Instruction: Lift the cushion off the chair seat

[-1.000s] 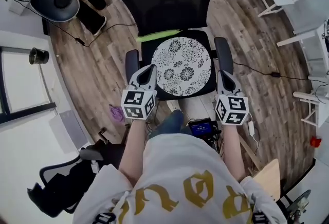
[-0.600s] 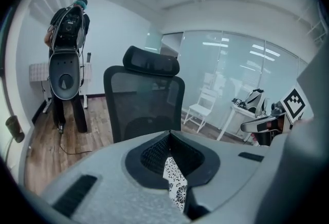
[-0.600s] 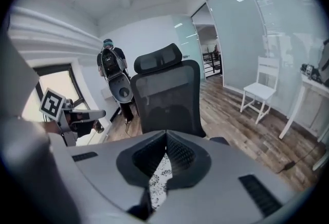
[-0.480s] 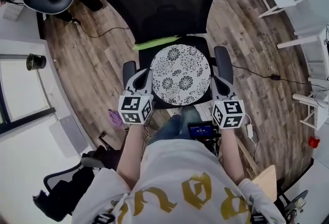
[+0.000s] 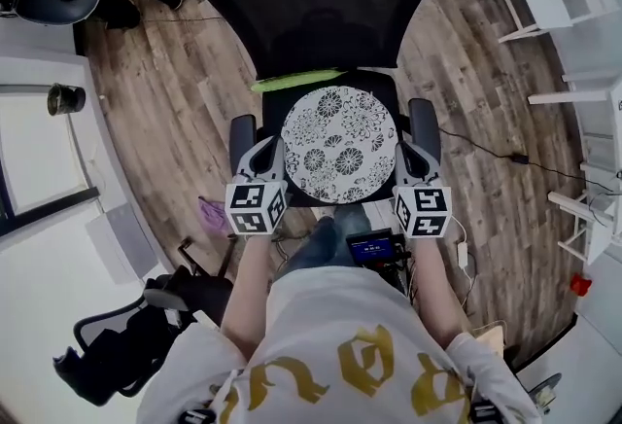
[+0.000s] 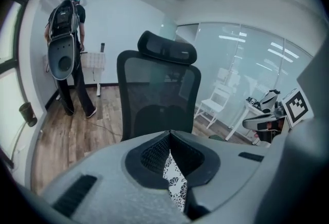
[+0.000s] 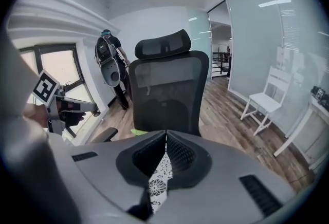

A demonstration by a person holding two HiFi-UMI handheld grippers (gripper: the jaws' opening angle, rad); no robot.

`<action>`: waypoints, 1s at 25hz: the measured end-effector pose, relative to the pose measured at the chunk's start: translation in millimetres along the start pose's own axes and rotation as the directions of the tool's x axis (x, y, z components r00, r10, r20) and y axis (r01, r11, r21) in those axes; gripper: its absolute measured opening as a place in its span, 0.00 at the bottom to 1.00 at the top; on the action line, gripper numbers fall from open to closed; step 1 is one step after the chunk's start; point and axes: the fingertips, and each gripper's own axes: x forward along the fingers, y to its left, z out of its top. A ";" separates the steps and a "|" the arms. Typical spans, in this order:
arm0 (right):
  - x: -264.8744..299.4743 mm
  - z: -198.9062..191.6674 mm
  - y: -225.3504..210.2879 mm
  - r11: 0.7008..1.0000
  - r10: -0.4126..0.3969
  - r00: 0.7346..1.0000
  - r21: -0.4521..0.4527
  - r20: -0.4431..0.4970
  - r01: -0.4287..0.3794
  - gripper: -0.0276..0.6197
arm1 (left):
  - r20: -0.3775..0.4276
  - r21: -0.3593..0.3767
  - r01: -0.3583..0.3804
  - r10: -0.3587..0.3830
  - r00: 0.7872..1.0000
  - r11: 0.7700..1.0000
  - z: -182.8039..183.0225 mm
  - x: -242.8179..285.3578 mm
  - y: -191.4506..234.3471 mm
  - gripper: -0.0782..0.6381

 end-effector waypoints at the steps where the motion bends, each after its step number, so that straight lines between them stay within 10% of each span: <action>1: 5.2 -4.1 -1.5 1.000 -0.013 1.000 -0.013 -0.014 0.013 0.06 | -0.013 -0.007 -0.015 0.014 1.000 1.000 -6.7 2.0 5.7 0.12; 25: 125.2 -99.6 -38.7 0.991 -0.088 0.970 -0.123 -0.228 0.061 0.06 | -0.311 -0.030 -0.137 0.121 0.943 0.990 -165.9 84.6 55.3 0.13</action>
